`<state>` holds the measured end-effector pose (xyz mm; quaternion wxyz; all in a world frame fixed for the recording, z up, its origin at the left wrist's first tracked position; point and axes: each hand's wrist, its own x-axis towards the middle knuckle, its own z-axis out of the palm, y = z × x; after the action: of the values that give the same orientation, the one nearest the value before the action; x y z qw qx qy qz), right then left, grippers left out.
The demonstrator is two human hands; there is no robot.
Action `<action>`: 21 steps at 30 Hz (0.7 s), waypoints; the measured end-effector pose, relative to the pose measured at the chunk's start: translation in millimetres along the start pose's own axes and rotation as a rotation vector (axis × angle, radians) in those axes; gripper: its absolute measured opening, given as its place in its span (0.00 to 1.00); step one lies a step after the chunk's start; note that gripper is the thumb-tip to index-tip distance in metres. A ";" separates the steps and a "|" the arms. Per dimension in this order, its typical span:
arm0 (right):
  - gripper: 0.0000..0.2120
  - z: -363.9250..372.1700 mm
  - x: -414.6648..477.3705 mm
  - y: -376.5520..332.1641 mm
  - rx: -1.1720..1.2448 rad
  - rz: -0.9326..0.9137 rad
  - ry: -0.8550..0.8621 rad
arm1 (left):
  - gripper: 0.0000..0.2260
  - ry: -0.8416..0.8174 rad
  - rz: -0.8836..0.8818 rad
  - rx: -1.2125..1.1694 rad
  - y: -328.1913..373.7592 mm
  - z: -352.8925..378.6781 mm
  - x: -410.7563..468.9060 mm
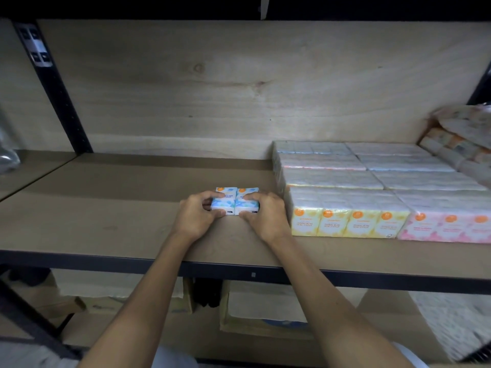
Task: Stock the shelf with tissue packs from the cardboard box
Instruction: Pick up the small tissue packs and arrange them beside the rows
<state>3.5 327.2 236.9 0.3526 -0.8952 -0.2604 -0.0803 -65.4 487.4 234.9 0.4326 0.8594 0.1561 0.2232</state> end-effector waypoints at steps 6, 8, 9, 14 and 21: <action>0.22 1.5 -0.2 0.5 0.004 0.010 -0.001 | 0.17 -0.003 0.000 -0.001 -1.6 0.2 -0.5; 0.22 1.4 -0.5 0.7 0.008 0.011 0.001 | 0.17 -0.002 0.001 0.003 -1.7 0.3 -0.1; 0.22 1.3 -0.5 0.7 0.007 0.009 0.002 | 0.17 -0.001 0.002 0.006 -1.3 0.1 -0.5; 0.23 0.5 -0.4 -0.1 0.013 0.013 -0.004 | 0.18 0.004 0.014 0.006 -2.0 1.2 -0.4; 0.23 -1.3 -1.6 -0.6 0.031 0.010 -0.006 | 0.18 -0.005 0.010 -0.013 -6.6 2.2 1.7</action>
<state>1.8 326.1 237.6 0.3661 -0.8912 -0.2579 -0.0720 -63.3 490.6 228.7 0.4377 0.8579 0.1491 0.2242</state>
